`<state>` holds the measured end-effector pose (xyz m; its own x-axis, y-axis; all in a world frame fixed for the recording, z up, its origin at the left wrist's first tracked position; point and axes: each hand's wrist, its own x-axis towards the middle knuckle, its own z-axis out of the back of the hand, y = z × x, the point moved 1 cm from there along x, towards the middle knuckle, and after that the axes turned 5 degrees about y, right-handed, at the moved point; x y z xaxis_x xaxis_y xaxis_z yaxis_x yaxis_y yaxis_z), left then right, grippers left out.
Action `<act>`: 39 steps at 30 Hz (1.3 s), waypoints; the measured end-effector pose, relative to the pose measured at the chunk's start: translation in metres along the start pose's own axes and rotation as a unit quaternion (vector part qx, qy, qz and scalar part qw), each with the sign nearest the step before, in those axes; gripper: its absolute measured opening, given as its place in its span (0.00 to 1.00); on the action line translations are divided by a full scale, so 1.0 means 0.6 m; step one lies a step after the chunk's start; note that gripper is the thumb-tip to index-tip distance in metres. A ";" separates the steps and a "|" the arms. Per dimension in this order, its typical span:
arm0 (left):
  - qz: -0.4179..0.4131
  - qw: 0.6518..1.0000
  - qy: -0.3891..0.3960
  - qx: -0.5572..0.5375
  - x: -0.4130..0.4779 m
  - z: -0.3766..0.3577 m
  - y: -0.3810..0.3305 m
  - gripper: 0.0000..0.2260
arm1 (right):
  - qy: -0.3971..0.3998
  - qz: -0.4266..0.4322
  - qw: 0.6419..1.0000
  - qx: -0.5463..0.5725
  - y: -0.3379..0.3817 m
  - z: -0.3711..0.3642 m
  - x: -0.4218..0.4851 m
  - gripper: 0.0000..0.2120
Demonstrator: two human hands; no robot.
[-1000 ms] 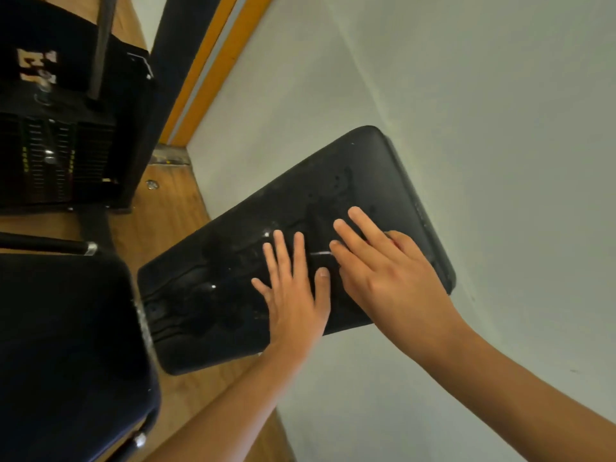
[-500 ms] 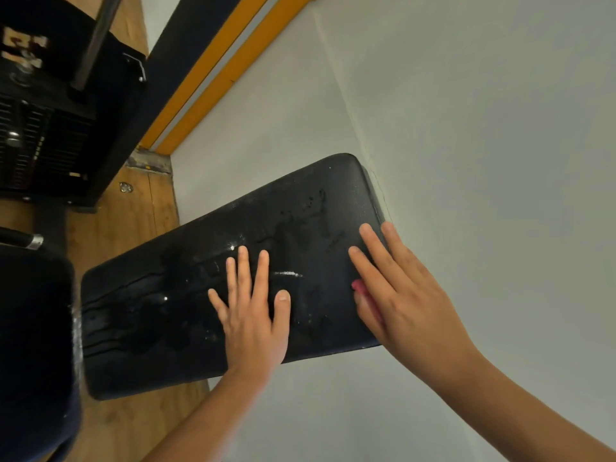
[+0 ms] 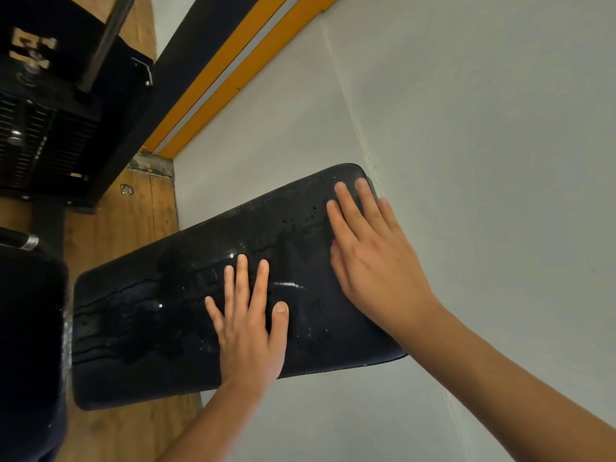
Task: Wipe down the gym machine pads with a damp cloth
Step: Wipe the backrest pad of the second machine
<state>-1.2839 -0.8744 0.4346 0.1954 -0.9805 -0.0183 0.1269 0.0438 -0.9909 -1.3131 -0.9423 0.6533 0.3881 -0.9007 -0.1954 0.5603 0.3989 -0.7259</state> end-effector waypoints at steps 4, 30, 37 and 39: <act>-0.001 1.000 0.002 -0.003 -0.002 0.002 -0.001 0.27 | -0.021 -0.004 0.999 0.027 0.000 -0.003 -0.033 0.25; -0.009 1.000 0.001 -0.005 -0.003 0.001 0.002 0.27 | -0.004 -0.030 0.998 0.046 -0.002 0.011 0.036 0.25; -0.006 1.000 0.004 -0.002 -0.007 0.001 0.001 0.27 | 0.001 -0.010 0.999 0.032 0.007 -0.002 -0.038 0.25; 0.001 1.000 0.004 -0.004 -0.001 0.002 -0.002 0.27 | 0.000 -0.012 1.000 0.021 0.007 0.005 -0.007 0.25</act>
<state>-1.2831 -0.8734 0.4358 0.1871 -0.9821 -0.0220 0.1192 0.0450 -0.9919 -1.3104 -0.9363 0.6529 0.3735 -0.9103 -0.1784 0.6004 0.3838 -0.7016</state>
